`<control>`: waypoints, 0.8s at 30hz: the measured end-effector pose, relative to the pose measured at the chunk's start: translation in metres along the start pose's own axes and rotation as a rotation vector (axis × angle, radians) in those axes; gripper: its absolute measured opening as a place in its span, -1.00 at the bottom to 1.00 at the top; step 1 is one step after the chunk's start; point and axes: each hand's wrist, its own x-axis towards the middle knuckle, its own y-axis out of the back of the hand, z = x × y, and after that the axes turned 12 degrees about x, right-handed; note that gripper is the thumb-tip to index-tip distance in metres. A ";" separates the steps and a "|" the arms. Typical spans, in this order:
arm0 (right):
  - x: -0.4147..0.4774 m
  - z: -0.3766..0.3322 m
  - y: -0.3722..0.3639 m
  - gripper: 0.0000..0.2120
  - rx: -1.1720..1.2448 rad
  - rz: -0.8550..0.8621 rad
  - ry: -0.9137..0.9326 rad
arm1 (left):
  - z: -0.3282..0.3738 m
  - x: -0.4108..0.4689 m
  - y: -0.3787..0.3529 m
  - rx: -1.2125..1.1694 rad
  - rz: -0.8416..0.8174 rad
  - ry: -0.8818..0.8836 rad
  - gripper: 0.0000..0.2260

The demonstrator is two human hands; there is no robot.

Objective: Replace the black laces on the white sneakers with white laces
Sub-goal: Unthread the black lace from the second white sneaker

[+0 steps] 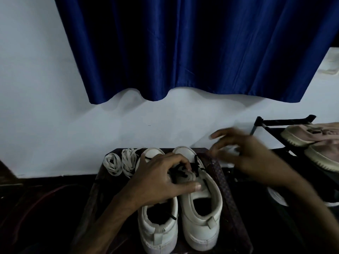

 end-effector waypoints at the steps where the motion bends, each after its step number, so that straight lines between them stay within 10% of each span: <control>1: 0.001 -0.001 -0.013 -0.92 -0.120 -0.126 0.020 | 0.000 0.001 0.000 -0.013 -0.005 0.003 -0.49; 9: 0.004 0.019 -0.049 -0.94 -0.189 -0.104 0.048 | 0.000 0.000 0.002 0.013 -0.023 0.024 -0.44; 18: 0.004 0.023 -0.009 -0.86 0.196 0.461 -0.103 | 0.007 0.000 0.000 0.170 -0.005 0.046 -0.42; 24: 0.004 0.008 -0.025 -0.84 -0.276 0.076 0.117 | 0.008 0.000 0.004 0.192 -0.019 0.056 -0.44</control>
